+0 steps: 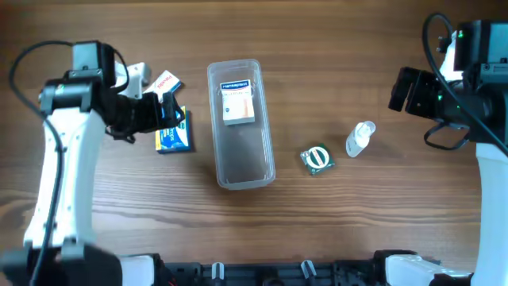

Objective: Pack container
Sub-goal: 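Move left gripper over the blue VapoDrops box, then lower left gripper and grasp the VapoDrops box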

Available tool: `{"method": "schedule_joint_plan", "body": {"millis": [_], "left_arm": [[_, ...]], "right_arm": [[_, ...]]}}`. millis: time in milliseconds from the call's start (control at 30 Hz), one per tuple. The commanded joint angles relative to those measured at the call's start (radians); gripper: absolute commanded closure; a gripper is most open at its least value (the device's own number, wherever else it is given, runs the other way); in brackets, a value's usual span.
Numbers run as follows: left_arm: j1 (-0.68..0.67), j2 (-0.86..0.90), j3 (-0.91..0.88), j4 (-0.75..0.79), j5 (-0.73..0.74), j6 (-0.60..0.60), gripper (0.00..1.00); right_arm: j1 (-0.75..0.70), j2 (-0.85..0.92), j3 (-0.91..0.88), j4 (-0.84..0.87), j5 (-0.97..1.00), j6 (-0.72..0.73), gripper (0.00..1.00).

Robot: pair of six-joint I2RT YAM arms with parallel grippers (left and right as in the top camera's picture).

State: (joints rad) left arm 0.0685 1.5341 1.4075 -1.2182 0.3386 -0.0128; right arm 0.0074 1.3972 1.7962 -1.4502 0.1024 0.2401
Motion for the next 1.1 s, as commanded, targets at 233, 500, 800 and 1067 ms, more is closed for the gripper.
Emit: {"method": "schedule_joint_plan", "body": {"millis": [233,500,800,1067], "left_arm": [[-0.043,0.169,0.018,0.047,-0.267,-0.139,0.0],[-0.114,0.174,0.017,0.168,-0.311,-0.141,0.0],[-0.114,0.229,0.012,0.189,-0.314,-0.141,0.0],[-0.114,0.313,-0.049,0.235,-0.314,-0.149,0.0]], "right_arm": [[-0.003,0.007,0.008,0.002,0.018,-0.005,0.0],[-0.003,0.007,0.008,0.002,0.018,-0.005,0.0],[-0.003,0.007,0.008,0.002,0.018,-0.004,0.0],[-0.003,0.007,0.008,0.002,0.018,-0.005,0.0]]}}
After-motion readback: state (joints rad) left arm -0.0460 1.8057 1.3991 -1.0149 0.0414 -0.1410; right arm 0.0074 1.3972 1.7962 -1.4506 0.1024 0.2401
